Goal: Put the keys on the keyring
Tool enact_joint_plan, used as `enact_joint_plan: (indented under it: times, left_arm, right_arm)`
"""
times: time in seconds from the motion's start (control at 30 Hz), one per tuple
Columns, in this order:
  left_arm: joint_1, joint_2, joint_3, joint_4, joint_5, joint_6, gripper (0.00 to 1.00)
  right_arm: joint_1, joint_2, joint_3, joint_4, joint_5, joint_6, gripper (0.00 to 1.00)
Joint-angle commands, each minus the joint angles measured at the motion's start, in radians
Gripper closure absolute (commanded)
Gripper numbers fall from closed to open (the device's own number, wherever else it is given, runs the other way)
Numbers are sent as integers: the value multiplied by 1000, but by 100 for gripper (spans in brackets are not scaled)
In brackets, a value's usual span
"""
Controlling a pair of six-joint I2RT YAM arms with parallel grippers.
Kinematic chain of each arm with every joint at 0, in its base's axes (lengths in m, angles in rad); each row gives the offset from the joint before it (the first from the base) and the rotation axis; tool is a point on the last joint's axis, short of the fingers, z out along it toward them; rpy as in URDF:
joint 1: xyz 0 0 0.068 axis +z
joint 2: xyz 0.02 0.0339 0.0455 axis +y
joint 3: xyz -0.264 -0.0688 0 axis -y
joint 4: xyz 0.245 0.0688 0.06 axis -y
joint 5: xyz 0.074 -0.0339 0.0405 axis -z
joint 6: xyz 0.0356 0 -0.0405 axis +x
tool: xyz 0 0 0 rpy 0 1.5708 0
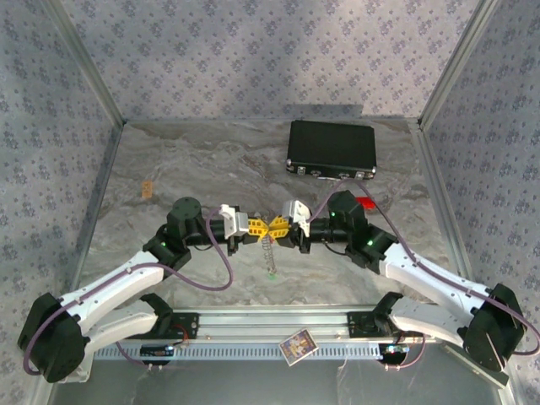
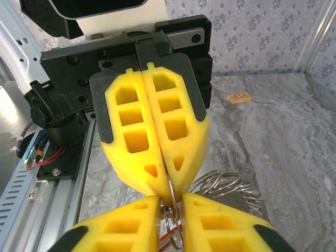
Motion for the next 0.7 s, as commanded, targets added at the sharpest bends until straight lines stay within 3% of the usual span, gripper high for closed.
enact_joint_plan:
  times: [0.0, 0.07, 0.17, 0.23, 0.33, 0.5, 0.67]
  left_arm:
    - [-6, 1, 11, 85, 56, -14, 100]
    - [-6, 2, 10, 84, 54, -14, 100]
    - [-6, -1, 16, 50, 19, -5, 99]
    - [-6, -6, 39, -38, -36, 32, 81]
    - [-6, -15, 72, -183, -98, 93, 66]
    - [-8, -2, 131, -367, -138, 176, 65]
    - [-8, 8, 157, -411, -119, 198, 70]
  right_arm:
    - [10, 14, 6, 34, -15, 5, 89]
    - [10, 12, 8, 38, -18, 5, 98]
    - [10, 1, 18, 12, -8, -14, 100]
    - [10, -6, 39, -42, 11, -45, 100]
    - [10, -5, 84, -150, 36, -108, 100]
    - [12, 25, 164, -302, 51, -183, 100]
    - [24, 54, 226, -387, 74, -231, 100]
